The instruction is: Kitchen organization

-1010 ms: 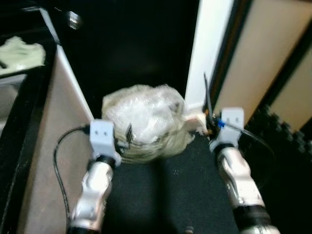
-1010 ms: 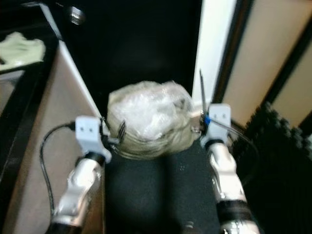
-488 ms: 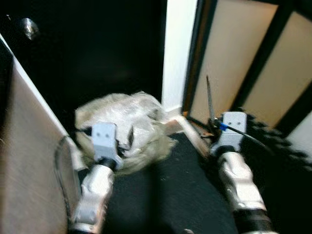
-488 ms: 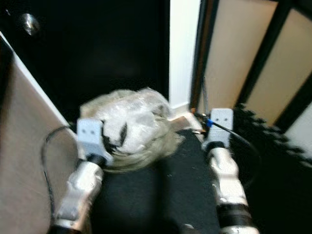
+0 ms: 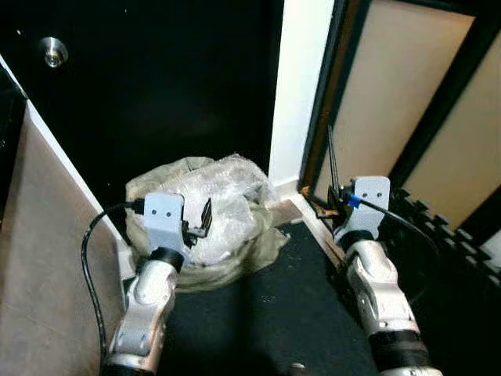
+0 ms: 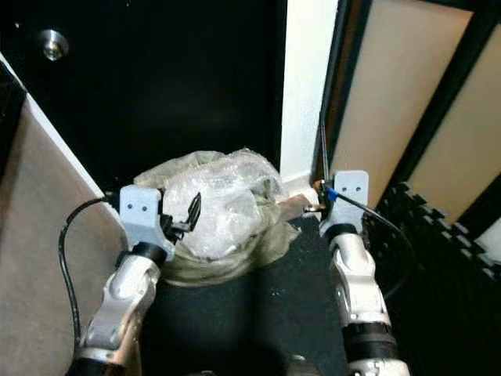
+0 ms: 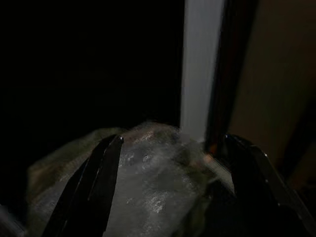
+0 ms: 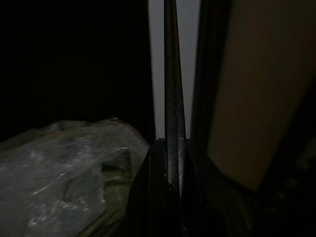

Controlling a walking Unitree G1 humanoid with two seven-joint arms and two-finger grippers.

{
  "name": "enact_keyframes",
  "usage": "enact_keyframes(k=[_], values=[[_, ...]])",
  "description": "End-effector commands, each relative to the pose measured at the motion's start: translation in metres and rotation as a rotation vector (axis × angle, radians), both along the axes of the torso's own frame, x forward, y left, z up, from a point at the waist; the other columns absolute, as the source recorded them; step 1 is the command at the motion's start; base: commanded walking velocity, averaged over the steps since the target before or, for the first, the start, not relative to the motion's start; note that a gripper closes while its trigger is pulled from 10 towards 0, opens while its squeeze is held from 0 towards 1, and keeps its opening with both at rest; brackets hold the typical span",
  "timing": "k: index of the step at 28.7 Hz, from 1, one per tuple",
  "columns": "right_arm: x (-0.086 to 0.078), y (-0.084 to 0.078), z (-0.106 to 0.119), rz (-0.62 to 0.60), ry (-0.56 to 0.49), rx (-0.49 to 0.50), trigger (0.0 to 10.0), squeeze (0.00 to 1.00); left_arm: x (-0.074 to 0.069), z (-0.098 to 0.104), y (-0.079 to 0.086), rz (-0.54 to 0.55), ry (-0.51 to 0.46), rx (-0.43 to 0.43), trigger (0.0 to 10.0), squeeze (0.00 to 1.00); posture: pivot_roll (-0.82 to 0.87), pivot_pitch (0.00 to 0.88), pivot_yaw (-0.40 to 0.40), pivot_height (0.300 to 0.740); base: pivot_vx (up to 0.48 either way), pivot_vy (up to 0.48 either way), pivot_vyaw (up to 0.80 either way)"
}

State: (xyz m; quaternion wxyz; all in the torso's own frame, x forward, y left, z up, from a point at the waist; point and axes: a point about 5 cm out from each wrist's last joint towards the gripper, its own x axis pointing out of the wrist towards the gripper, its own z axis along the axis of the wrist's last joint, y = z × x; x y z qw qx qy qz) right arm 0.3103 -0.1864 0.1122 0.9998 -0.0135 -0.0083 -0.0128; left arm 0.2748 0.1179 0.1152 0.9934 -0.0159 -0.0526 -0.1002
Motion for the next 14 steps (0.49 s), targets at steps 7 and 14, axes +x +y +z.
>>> enact_keyframes(k=[7,14], values=[[-0.0001,0.0047,-0.0007,0.018,0.001,0.017,10.0,0.00,-0.0016,-0.0049,0.0057,0.016,0.021,0.015,10.0,0.00,-0.04,0.067,0.028,0.740,0.299,0.000,0.00],[0.0007,0.0054,-0.0012,0.030,0.004,0.014,10.0,0.00,-0.0007,-0.0054,0.0051,0.016,0.021,0.016,10.0,0.00,-0.04,0.060,0.023,0.740,0.301,0.000,0.00]])
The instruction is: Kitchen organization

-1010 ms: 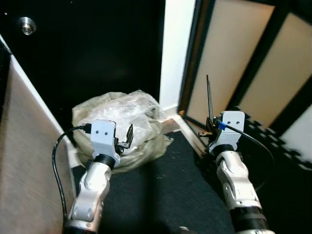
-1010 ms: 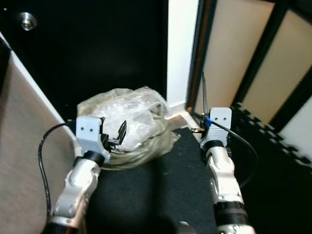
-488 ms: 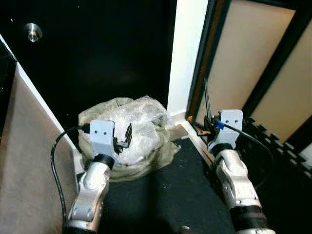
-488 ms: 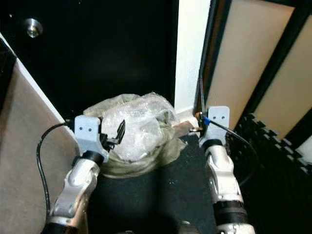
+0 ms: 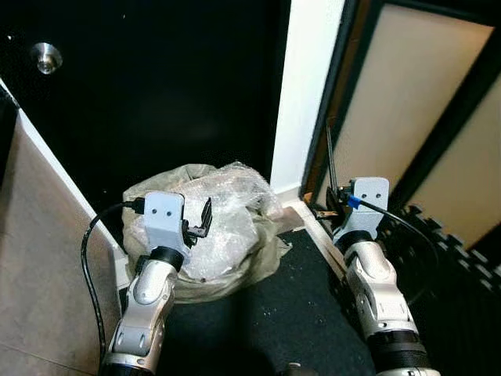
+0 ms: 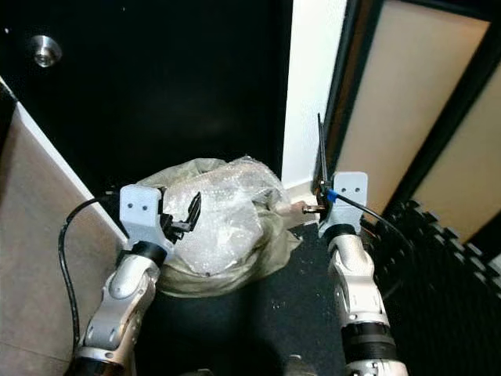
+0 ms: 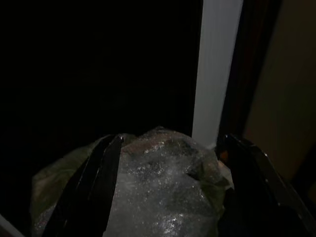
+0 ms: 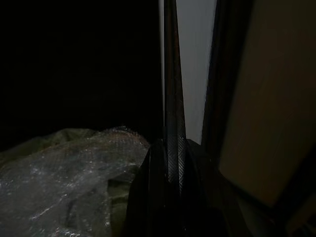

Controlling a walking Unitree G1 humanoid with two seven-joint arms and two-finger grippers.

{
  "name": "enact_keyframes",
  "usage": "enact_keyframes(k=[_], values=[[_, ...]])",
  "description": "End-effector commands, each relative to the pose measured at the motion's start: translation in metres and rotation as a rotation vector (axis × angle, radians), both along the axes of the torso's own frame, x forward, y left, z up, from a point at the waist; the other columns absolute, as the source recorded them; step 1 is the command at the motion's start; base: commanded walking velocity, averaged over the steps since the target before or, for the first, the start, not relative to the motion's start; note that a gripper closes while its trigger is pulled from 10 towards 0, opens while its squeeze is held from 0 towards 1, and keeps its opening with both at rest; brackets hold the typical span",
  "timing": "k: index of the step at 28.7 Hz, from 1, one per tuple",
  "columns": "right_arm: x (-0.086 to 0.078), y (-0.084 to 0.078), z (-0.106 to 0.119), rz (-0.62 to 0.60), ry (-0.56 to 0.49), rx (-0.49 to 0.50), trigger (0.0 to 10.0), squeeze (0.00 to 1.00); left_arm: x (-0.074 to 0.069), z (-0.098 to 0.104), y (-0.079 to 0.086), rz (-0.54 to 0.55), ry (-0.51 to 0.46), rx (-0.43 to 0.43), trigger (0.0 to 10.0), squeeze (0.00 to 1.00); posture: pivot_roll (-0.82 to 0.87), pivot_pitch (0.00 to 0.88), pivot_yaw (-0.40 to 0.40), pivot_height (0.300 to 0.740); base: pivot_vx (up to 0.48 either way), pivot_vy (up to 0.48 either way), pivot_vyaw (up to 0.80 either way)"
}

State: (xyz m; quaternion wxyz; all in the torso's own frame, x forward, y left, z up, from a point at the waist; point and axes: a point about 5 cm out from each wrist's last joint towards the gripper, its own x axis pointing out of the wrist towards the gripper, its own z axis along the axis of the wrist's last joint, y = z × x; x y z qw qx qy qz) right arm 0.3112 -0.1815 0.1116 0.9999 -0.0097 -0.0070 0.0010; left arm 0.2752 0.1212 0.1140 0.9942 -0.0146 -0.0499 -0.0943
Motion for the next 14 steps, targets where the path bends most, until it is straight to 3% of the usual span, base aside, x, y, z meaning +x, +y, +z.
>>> enact_keyframes(k=[1,7,14], values=[[-0.0002,0.0006,-0.0007,0.003,0.001,0.007,10.0,0.00,-0.0011,-0.0043,0.0017,0.004,0.016,0.013,10.0,0.00,-0.04,0.060,0.023,0.740,0.304,0.000,0.00],[0.0007,0.0021,-0.0013,0.016,0.003,0.003,10.0,0.00,-0.0003,-0.0039,0.0014,0.005,0.013,0.015,10.0,0.00,-0.03,0.053,0.020,0.740,0.300,0.000,0.00],[0.0015,0.0048,-0.0025,0.039,0.004,-0.001,10.0,0.00,0.0015,-0.0035,-0.0011,0.005,0.004,0.050,10.0,0.00,-0.03,0.039,0.018,0.740,0.000,0.000,0.00]])
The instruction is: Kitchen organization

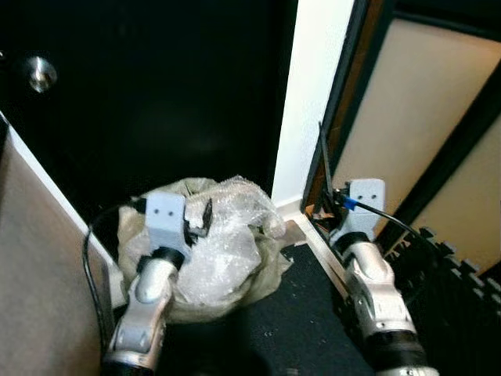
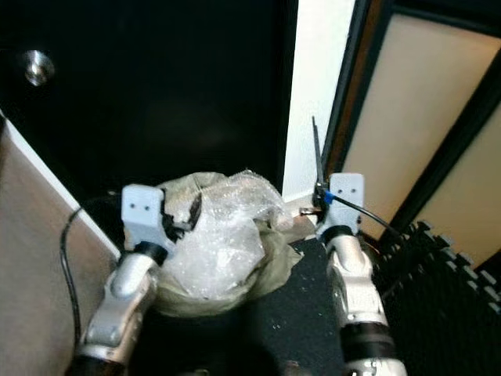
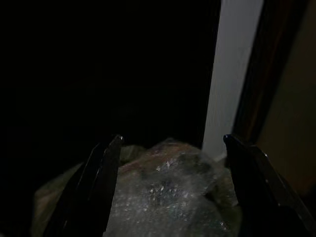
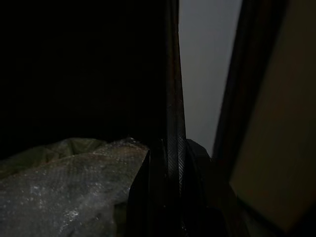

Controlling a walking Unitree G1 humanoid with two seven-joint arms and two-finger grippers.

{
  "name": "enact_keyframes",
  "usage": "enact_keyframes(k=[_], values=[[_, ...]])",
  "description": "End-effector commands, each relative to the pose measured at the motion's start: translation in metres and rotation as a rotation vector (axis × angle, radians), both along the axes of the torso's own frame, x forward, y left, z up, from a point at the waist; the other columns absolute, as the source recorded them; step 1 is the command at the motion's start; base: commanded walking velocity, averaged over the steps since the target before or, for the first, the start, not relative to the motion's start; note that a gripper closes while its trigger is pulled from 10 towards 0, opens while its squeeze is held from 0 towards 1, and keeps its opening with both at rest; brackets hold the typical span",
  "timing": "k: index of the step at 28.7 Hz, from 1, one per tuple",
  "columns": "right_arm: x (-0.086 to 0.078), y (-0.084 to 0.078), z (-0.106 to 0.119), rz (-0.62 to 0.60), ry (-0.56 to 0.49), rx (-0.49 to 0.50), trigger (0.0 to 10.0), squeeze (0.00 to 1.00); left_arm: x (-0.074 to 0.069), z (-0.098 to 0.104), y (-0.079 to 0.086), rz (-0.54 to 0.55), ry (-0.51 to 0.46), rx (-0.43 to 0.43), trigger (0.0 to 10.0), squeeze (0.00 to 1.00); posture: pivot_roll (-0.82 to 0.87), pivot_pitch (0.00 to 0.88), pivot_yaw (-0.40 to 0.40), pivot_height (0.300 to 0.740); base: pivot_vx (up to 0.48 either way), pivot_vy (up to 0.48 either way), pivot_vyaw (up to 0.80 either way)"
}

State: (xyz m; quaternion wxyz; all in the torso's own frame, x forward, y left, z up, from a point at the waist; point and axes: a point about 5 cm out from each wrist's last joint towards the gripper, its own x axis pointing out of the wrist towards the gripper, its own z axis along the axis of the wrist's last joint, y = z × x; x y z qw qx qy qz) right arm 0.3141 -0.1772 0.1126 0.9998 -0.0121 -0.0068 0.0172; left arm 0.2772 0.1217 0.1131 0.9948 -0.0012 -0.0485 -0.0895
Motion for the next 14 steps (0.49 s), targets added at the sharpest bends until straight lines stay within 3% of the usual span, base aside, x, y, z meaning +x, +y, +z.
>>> enact_keyframes(k=[1,14], values=[[-0.0015,0.0005,-0.0035,0.007,0.004,0.004,10.0,0.00,-0.0005,-0.0026,-0.0016,-0.006,0.004,0.024,10.0,0.00,-0.03,0.039,0.018,0.740,0.000,0.000,0.00],[0.0005,0.0063,-0.0021,0.051,-0.003,-0.018,10.0,0.00,0.0016,-0.0025,-0.0023,-0.006,0.004,0.023,10.0,0.00,-0.03,0.036,0.019,0.740,0.000,0.000,0.80]])
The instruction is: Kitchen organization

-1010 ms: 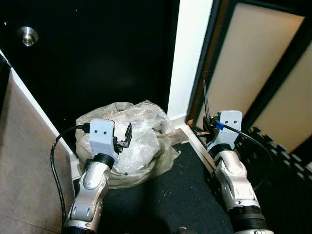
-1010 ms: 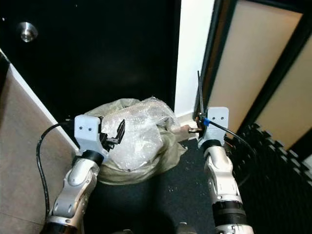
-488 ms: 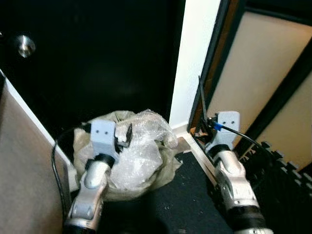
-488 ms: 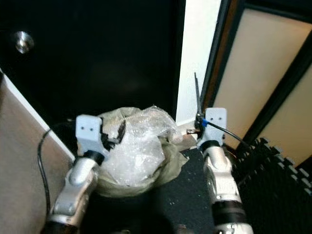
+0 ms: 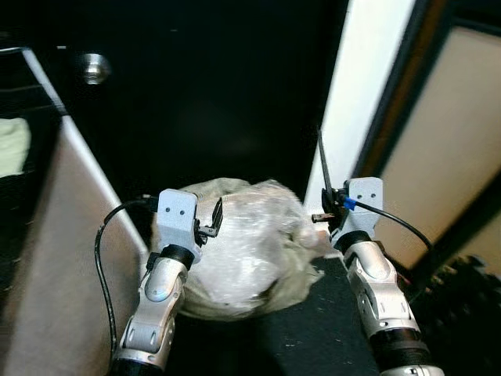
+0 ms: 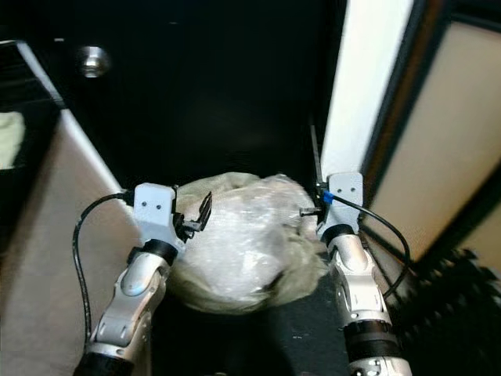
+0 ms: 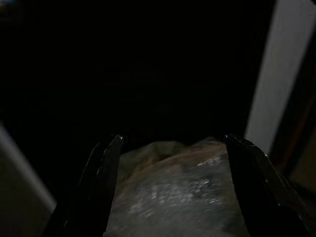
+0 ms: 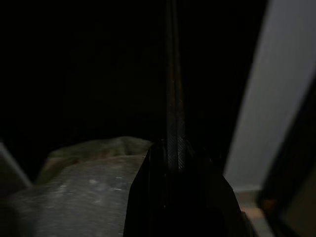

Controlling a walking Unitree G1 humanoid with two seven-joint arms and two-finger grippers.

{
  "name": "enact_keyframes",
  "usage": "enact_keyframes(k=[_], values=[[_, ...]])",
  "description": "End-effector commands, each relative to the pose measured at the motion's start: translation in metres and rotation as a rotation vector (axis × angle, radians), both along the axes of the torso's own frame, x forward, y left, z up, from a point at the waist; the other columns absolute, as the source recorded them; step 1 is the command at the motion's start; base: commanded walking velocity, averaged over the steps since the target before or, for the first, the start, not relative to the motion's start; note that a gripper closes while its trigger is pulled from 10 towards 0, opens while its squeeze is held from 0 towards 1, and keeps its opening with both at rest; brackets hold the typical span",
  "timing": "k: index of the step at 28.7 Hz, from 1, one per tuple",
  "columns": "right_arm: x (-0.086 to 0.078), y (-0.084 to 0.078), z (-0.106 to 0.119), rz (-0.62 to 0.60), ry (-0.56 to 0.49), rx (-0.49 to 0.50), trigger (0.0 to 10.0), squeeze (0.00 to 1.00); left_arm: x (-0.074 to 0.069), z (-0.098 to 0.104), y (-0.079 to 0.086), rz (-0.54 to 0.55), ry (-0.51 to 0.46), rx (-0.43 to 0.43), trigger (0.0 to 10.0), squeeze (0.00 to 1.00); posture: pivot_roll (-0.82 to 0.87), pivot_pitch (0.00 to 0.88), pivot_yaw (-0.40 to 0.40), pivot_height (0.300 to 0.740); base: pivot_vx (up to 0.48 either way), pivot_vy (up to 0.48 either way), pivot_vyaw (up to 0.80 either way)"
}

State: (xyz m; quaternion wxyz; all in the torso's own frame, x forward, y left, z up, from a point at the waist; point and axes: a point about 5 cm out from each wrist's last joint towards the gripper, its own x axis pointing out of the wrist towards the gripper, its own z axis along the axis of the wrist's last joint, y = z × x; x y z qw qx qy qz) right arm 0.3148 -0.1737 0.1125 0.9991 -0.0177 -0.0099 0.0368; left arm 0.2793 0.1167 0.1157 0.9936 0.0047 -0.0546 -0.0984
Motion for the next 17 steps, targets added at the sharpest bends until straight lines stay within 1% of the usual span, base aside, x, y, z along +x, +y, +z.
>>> enact_keyframes(k=[1,17], values=[[0.0001,0.0029,-0.0018,0.015,0.001,-0.006,10.0,0.00,-0.0001,-0.0048,0.0021,0.005,0.016,0.013,10.0,0.00,-0.03,0.037,0.019,0.740,0.000,0.000,0.80],[0.0016,0.0031,-0.0011,0.024,-0.005,-0.003,10.0,0.00,0.0010,-0.0036,-0.0029,-0.033,0.009,0.030,10.0,0.00,-0.03,0.037,0.018,0.740,0.000,0.000,0.80]])
